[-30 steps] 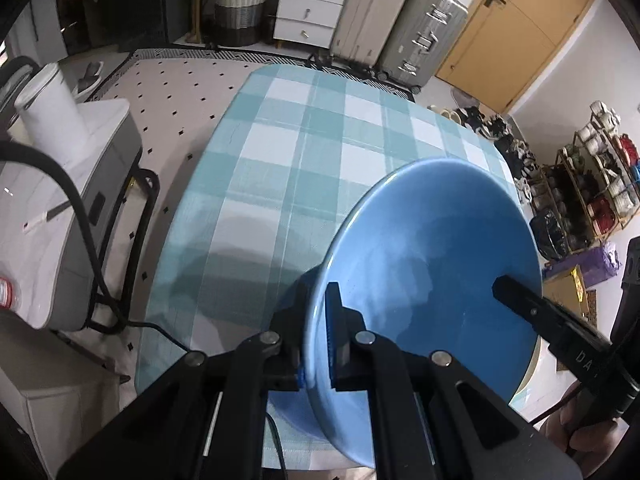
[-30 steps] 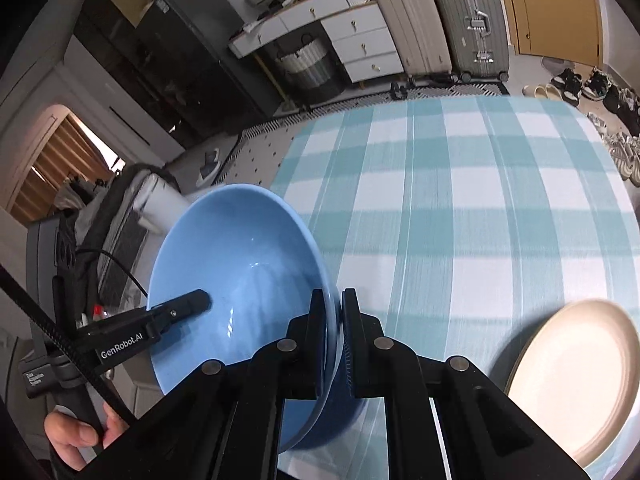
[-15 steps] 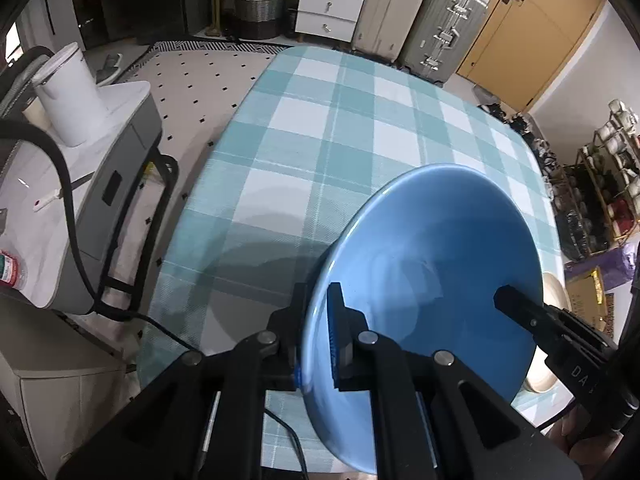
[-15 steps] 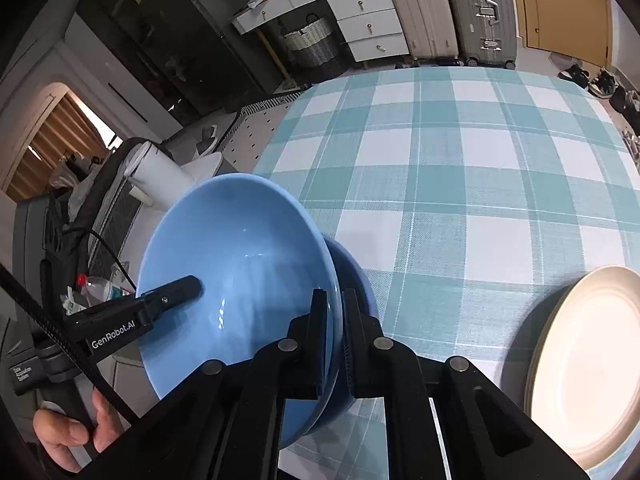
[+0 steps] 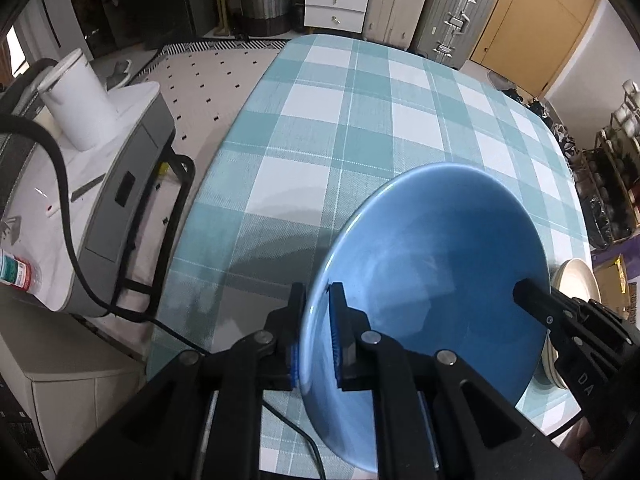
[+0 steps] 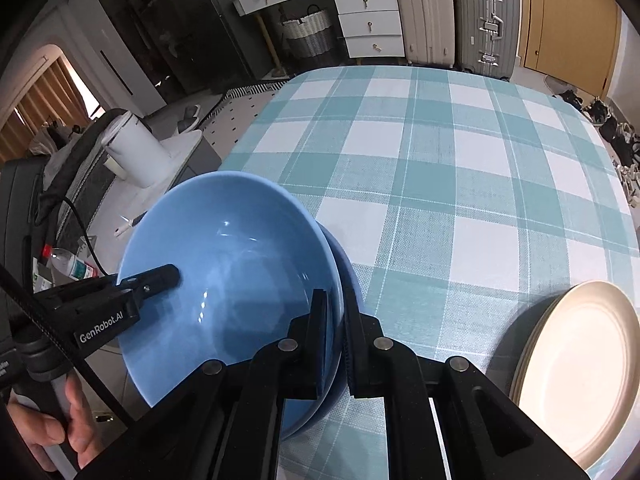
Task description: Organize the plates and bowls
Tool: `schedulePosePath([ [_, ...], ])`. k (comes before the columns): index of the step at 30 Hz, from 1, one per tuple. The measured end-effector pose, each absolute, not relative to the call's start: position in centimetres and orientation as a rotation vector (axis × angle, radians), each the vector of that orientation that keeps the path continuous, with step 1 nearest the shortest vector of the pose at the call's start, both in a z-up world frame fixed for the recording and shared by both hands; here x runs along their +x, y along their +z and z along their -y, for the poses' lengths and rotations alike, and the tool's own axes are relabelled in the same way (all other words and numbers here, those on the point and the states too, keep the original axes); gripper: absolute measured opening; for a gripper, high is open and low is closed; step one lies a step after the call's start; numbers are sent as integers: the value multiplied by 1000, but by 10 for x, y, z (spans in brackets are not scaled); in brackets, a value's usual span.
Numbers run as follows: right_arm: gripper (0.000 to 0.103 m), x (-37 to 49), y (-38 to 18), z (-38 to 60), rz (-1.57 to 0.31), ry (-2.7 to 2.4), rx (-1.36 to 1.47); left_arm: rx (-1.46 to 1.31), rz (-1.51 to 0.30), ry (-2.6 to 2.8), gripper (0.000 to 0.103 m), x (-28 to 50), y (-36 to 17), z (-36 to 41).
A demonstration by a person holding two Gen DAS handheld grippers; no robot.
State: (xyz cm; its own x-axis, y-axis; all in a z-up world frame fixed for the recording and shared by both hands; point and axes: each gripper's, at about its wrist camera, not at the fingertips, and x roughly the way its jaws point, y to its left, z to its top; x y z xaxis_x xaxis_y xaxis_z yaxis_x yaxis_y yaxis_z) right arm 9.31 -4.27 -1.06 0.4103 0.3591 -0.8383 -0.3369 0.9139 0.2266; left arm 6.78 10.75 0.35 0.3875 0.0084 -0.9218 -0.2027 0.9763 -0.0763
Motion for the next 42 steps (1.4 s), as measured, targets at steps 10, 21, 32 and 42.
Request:
schedulePosePath([
  [10,8,87,-3,33,-1041,396,-99,-154,-1194,168,11,68,-1,-103],
  [21,8,84,-4,37,-1035,387,-103,-123,-1199,192,17,63,0,-100],
  [32,12,76,19,56,-966,475,20,-179,-1046,186,48,41,24,-103],
  [42,62,21,41,75,-687,579,24,-175,-948,192,49,19,42,-87],
])
